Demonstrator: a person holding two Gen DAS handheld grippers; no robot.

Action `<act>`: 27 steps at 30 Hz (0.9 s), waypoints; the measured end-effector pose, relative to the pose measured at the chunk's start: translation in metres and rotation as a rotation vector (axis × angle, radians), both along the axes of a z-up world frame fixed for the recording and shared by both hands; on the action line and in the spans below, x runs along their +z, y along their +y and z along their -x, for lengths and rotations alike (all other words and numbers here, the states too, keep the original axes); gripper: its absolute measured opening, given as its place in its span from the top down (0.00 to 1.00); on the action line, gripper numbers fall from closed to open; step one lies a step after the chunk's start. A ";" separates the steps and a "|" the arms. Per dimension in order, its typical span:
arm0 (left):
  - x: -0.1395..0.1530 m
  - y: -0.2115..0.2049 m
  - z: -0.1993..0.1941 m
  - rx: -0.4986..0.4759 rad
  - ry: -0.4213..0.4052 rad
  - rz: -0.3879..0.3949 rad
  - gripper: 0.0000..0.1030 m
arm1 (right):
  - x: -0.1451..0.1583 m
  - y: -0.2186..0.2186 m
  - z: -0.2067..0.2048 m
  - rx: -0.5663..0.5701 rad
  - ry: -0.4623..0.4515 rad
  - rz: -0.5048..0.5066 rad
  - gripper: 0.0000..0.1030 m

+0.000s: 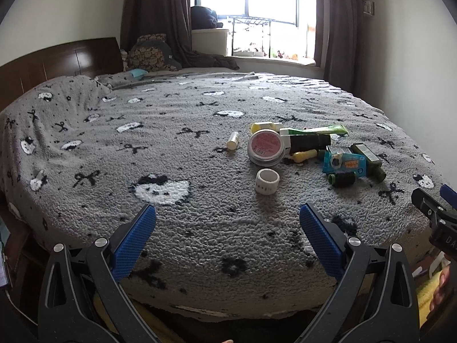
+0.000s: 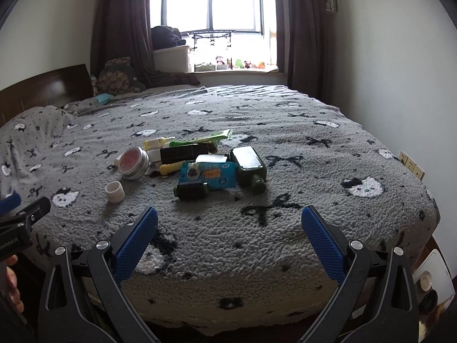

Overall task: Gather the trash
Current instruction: 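Grasp the white tape roll with the left gripper while the right grasps the black roller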

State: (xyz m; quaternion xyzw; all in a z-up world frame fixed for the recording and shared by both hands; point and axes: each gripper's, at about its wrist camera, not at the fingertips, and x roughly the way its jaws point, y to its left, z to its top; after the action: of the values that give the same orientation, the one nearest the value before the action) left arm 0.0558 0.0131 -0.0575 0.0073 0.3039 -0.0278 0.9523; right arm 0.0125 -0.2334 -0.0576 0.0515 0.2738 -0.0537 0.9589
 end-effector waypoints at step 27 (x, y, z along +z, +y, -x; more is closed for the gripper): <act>-0.069 -0.030 -0.119 -0.171 0.142 0.004 0.30 | -0.075 0.018 -0.133 0.178 0.148 -0.057 0.45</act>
State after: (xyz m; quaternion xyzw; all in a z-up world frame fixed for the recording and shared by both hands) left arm 0.1748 -0.0173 -0.1266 0.0291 0.3689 -0.1099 0.9225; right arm 0.1453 -0.2150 -0.1326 0.0502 0.3489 0.0358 0.9351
